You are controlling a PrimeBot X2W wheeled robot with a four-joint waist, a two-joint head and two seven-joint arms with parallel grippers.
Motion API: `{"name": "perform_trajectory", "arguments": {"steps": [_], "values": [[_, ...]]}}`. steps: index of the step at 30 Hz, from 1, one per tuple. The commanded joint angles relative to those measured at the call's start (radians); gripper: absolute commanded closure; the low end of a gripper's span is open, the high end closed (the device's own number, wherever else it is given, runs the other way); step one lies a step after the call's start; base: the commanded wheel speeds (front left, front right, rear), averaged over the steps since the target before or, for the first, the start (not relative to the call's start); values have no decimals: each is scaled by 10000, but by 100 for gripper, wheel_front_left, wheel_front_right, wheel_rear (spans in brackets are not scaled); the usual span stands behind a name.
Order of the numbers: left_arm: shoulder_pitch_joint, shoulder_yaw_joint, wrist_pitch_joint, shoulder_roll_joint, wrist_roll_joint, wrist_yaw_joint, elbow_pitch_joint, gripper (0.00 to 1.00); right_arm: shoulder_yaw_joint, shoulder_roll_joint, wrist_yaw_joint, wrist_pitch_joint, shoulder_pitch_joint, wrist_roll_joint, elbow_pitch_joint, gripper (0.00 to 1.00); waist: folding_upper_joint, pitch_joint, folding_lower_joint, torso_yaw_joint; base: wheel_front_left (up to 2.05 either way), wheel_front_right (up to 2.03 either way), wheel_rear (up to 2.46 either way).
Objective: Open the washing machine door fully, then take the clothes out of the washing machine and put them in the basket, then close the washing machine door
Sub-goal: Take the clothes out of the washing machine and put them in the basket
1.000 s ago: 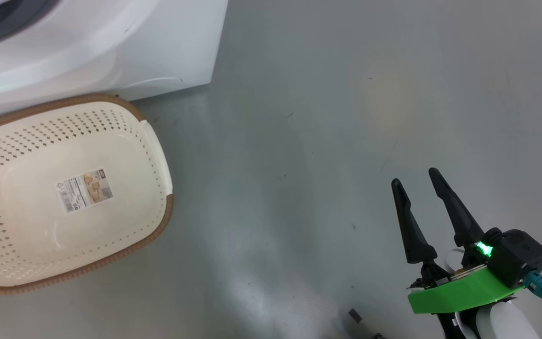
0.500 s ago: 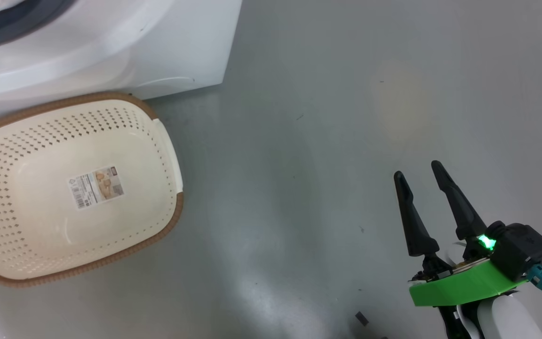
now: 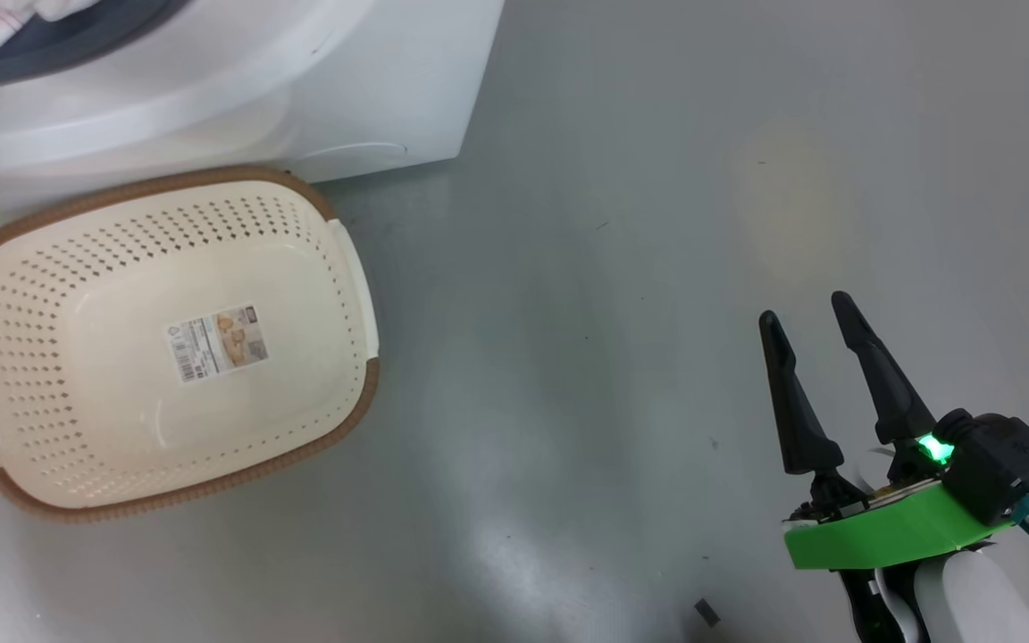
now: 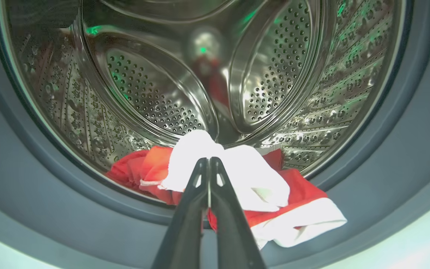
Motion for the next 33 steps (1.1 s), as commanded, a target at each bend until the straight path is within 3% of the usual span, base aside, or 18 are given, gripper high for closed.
{"name": "perform_trajectory", "arguments": {"steps": [1,15,33], "values": [[310,310,-79,417,-13,82,-545,100,159,-137,62,-63,-14,96,-231,0,0,-20,0,65,0,0,0],[1765,447,-79,383,-28,256,-2909,100,15,-137,62,-63,-73,86,-265,0,0,-177,0,401,0,0,0],[3800,226,640,121,140,1194,-7291,100,-239,-137,62,-63,-41,-55,-447,0,0,-336,0,882,0,0,0]]}}
